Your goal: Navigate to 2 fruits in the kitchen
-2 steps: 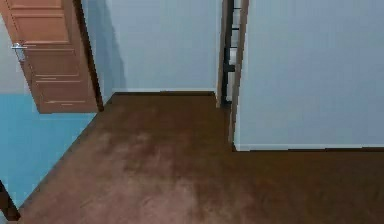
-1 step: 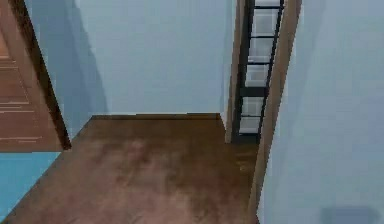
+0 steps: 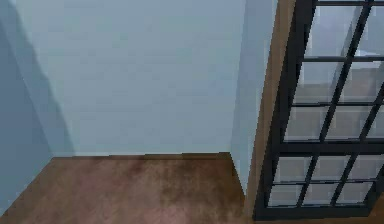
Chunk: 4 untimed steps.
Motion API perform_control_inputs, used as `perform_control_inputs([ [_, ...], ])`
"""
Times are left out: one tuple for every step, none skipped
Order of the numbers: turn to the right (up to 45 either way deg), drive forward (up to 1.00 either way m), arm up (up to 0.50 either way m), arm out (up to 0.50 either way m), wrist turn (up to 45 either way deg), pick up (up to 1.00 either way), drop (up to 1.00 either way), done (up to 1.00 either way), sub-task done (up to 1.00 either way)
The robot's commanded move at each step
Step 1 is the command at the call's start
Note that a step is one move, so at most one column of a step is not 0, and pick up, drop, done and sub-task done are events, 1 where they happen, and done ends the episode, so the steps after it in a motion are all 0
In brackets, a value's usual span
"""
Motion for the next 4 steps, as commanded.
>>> perform_control_inputs([
  [-12.0,0.00,0.00,0.00,0.0,0.00,0.00,0.00,0.00],
  [0.0,0.25,0.00,0.00,0.0,0.00,0.00,0.00,0.00],
  [45.0,0.00,0.00,0.00,0.0,0.00,0.00,0.00,0.00],
  [33.0,0.00,0.00,0.00,0.0,0.00,0.00,0.00,0.00],
])
